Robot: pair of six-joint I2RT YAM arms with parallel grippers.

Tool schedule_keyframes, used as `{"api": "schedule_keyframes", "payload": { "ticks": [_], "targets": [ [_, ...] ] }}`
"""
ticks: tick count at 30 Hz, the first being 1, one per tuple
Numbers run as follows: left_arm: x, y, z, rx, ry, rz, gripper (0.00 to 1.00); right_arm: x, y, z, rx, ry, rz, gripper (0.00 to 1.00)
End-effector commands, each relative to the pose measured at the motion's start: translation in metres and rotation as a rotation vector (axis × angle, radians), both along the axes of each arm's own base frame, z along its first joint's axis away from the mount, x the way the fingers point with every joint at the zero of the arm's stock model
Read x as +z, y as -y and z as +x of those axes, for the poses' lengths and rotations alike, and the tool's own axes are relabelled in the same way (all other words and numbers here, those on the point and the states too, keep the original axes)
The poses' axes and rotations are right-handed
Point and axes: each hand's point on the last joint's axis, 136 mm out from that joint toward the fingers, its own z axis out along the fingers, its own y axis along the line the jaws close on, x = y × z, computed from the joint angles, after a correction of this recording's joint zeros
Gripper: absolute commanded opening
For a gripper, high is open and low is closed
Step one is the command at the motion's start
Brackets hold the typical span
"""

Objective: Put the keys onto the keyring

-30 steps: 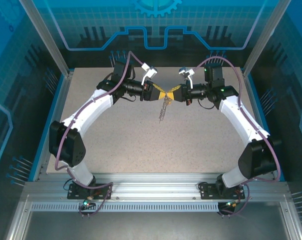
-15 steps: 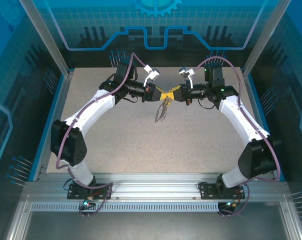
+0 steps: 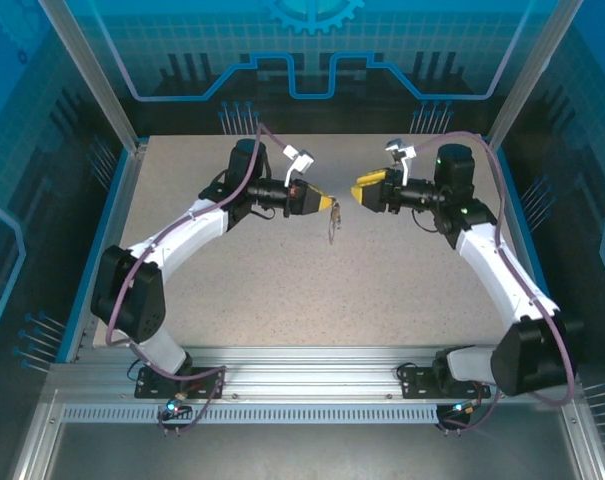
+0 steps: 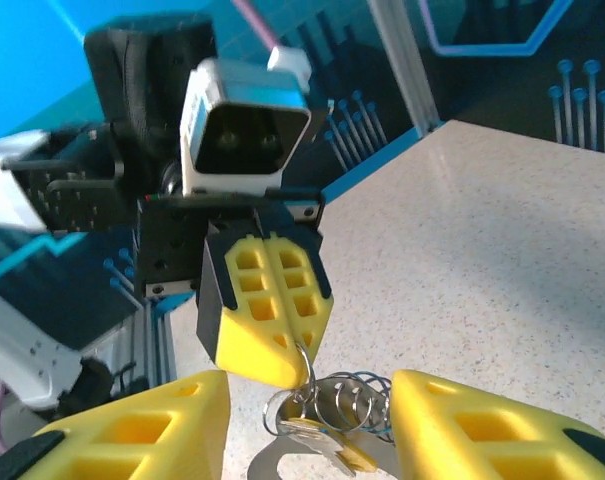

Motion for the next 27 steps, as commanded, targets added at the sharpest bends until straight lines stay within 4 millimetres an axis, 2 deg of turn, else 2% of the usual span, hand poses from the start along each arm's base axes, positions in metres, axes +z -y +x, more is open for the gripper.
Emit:
{"api": "schedule_keyframes", "payload": {
  "ticks": [1,3,5,11,21,27],
  "targets": [
    [0.044,-0.001,-0.008,0.012,0.100,-0.117,0.00,0.009,0.014,0.005,-0.150,0.040,0.057,0.50],
    [0.047,-0.002,-0.010,0.017,0.095,-0.138,0.00,0.007,0.018,-0.003,-0.194,0.058,0.080,0.53],
    [0.051,-0.001,-0.015,0.010,0.091,-0.156,0.00,-0.007,0.019,-0.012,-0.211,0.041,0.086,0.57],
    [0.060,0.004,-0.028,-0.019,0.091,-0.169,0.00,-0.012,0.008,-0.035,-0.158,0.109,0.081,0.62],
    [0.057,0.012,-0.036,-0.042,0.087,-0.150,0.00,-0.017,-0.024,-0.043,-0.070,0.139,0.067,0.62],
    [0.059,0.014,-0.038,-0.048,0.089,-0.145,0.00,-0.025,-0.031,-0.039,-0.062,0.120,0.054,0.61]
  ]
}}
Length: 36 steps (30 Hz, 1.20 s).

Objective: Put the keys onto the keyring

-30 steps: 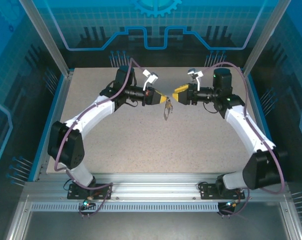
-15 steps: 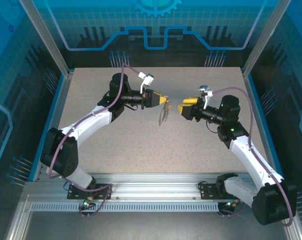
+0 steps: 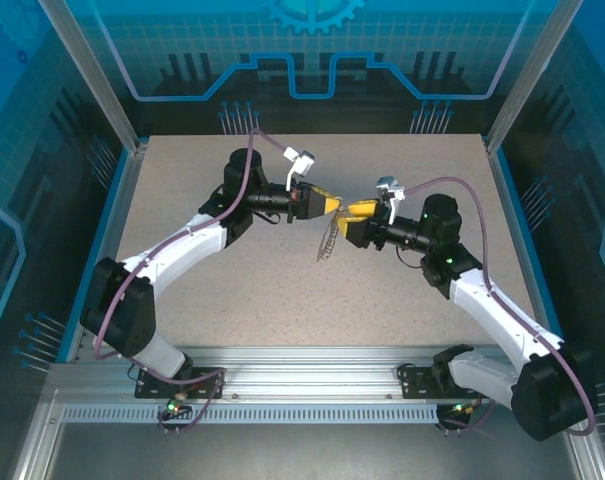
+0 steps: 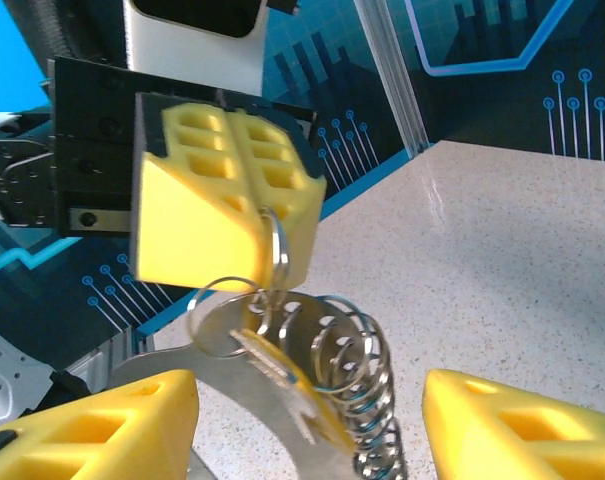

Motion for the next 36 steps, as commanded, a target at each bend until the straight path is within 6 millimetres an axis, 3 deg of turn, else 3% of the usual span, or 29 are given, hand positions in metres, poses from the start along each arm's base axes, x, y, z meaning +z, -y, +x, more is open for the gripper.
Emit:
{"api": "schedule_keyframes", "payload": {
  "ticks": [1,8,13,16,27,36],
  "targets": [
    [0.023,0.000,-0.010,-0.016,0.067,-0.024,0.00,0.012,-0.004,0.003,0.002,0.060,0.006,0.60],
    [0.022,0.000,-0.009,-0.012,0.068,-0.022,0.00,0.015,-0.009,-0.001,0.033,0.059,0.020,0.45],
    [0.021,-0.001,-0.006,0.016,0.068,-0.020,0.00,0.015,-0.013,-0.004,0.063,0.046,0.019,0.14],
    [0.022,-0.003,-0.004,0.048,0.076,-0.020,0.00,0.012,-0.013,-0.006,0.069,0.038,0.009,0.00],
    [0.036,-0.010,0.000,0.128,0.105,-0.047,0.00,0.003,-0.011,-0.004,0.050,0.016,-0.008,0.00],
    [0.036,-0.011,0.000,0.138,0.099,-0.069,0.00,0.010,-0.037,-0.003,0.117,0.009,0.009,0.00]
  ]
}}
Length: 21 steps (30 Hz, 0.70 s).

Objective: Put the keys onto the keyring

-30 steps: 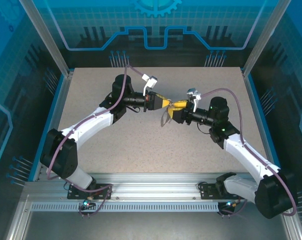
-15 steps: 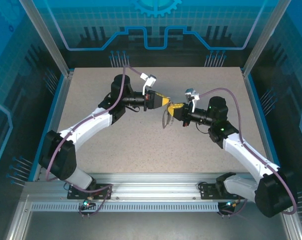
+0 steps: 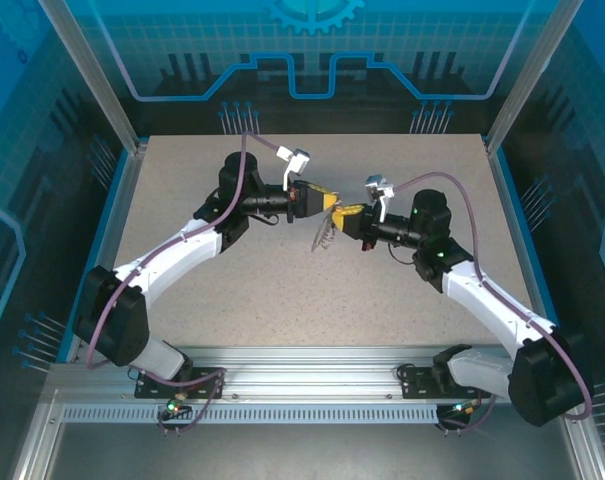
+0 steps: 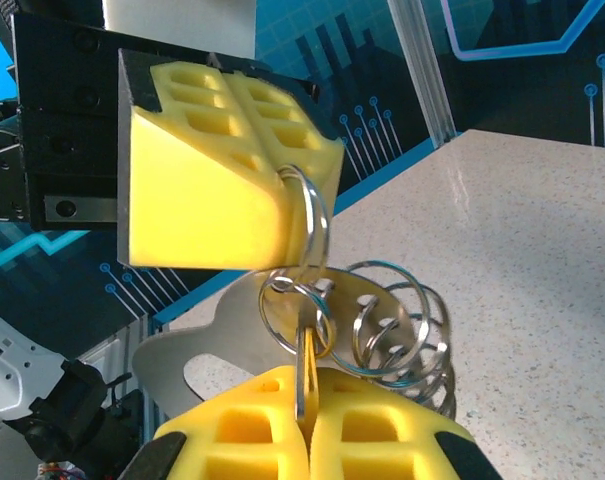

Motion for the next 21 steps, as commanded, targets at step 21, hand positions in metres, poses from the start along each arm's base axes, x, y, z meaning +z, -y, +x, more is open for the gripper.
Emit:
{"api": "schedule_keyframes", "payload": {
  "ticks": [21],
  "targets": [
    [0.036,-0.006,-0.004,0.069,0.069,-0.138,0.00,-0.010,-0.025,0.005,0.024,-0.042,-0.010,0.00]
  ]
}}
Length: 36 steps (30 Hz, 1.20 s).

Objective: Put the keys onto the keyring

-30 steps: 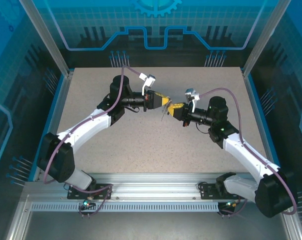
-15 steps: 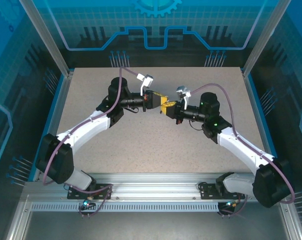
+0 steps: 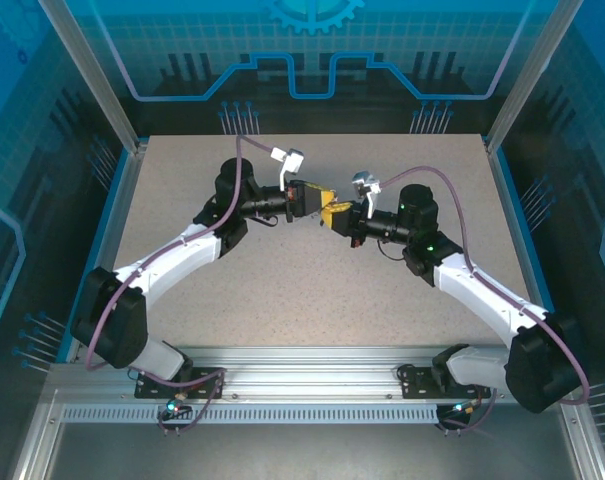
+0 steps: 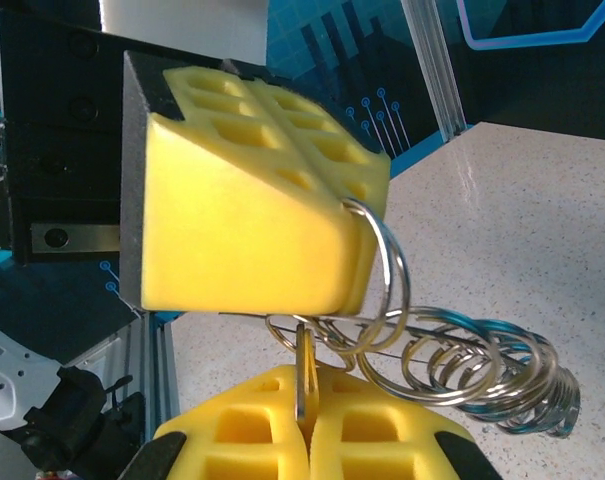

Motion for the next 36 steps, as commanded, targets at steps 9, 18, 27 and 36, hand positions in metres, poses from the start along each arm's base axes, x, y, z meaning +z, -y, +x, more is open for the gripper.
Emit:
{"api": "schedule_keyframes", "payload": {
  "ticks": [9,18,27,36],
  "targets": [
    [0.035,0.004,-0.008,0.045,0.077,-0.132,0.00,-0.019,-0.035,-0.017,0.105,-0.043,-0.049,0.00],
    [0.038,0.004,-0.006,0.053,0.070,-0.159,0.00,-0.026,-0.010,-0.009,0.006,-0.053,-0.061,0.04],
    [0.037,0.006,-0.009,0.030,0.065,-0.170,0.00,-0.015,0.006,-0.003,-0.061,-0.034,-0.040,0.17],
    [0.041,0.006,-0.010,0.026,0.074,-0.174,0.00,-0.013,0.015,-0.005,-0.082,-0.039,-0.051,0.25]
  ]
}}
